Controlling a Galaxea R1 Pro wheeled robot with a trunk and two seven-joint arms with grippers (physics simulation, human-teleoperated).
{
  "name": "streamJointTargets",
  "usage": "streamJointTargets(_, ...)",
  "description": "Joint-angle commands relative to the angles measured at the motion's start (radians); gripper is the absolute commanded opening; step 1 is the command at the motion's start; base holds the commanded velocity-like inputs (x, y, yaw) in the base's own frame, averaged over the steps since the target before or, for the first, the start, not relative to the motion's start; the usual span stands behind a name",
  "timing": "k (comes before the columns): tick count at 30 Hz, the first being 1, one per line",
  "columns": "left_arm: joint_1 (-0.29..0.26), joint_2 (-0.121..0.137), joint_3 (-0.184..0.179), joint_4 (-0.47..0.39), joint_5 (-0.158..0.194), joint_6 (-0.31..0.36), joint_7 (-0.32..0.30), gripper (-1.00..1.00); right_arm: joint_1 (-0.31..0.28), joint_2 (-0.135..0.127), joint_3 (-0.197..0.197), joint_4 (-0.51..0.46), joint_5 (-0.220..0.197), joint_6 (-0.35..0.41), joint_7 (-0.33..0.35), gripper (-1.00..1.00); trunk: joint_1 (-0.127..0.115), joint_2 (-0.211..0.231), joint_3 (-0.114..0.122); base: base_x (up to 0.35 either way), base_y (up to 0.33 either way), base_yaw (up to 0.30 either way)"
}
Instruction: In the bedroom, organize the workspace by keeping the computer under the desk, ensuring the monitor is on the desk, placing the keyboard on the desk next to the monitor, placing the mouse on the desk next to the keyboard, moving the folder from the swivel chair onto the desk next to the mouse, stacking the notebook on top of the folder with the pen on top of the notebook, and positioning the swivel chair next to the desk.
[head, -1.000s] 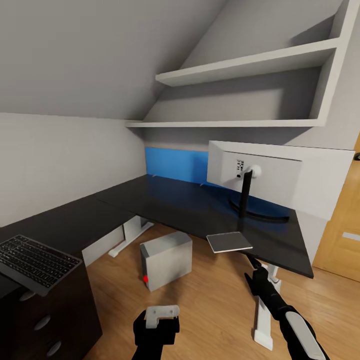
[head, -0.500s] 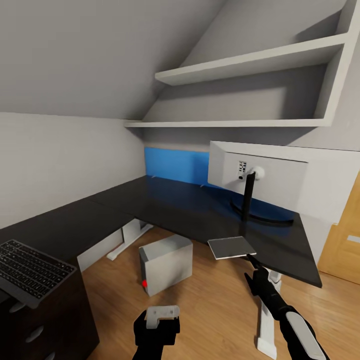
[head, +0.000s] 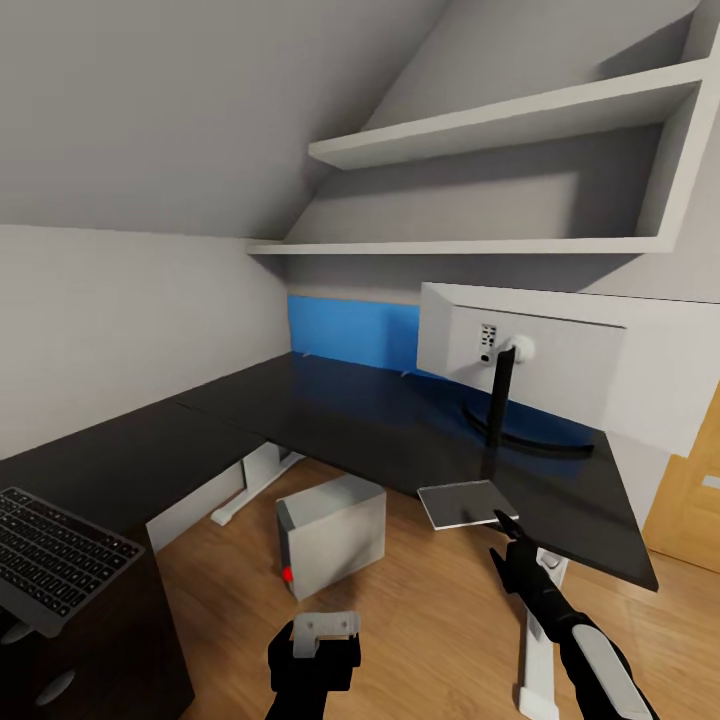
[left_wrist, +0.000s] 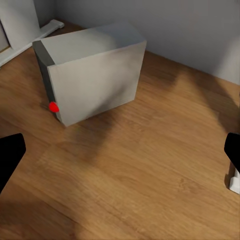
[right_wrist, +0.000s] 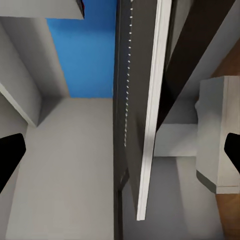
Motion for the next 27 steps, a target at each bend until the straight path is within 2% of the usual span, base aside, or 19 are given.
streamJointTargets(1,0.0,0.0,-0.001,-0.001,0.006,0.003,0.006,1.0,-0.001,0.0,-0.002,0.001,-0.007,0.007,0.001,1.0,0.0,0.0,-0.001,0.005,0.0,0.0)
streamJointTargets(27,0.0,0.0,-0.001,-0.001,0.006,0.003,0.006,1.0,-0.001,0.0,-0.002,0.024,-0.008,0.004,-0.042,1.0,0.0,0.0,-0.001,0.002,0.002,0.0)
